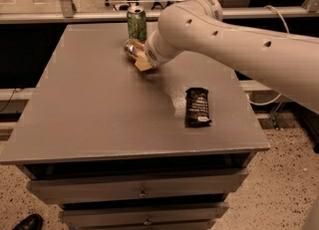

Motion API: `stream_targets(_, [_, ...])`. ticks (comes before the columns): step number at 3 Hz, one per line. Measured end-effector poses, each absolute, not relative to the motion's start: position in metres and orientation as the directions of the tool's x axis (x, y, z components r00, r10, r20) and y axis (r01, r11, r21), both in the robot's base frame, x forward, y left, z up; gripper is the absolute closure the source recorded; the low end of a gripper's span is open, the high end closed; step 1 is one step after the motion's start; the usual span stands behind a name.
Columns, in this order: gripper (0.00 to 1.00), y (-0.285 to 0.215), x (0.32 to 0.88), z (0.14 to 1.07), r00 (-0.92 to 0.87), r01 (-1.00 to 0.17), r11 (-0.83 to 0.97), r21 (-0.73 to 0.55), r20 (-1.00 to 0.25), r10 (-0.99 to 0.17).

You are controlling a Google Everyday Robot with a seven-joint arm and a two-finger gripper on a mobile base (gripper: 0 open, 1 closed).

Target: Move orange can near green can

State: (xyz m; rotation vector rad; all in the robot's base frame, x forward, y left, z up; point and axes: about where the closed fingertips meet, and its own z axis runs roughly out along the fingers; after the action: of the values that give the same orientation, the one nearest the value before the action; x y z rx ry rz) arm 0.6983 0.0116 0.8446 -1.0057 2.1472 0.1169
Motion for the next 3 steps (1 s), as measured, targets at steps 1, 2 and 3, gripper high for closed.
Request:
stream_targets(1, [1.00,0.010,0.699,0.846,-0.409,-0.692,0.686,-0.222,-0.663,-0.627])
stream_targets(2, [1.00,-0.018,0.722,0.864,-0.367,-0.677,0.671,-0.304,-0.651,-0.665])
stream_targets(3, [0.75,-0.038,0.743,0.881,-0.323,-0.658,0.655,-0.370,-0.647,-0.690])
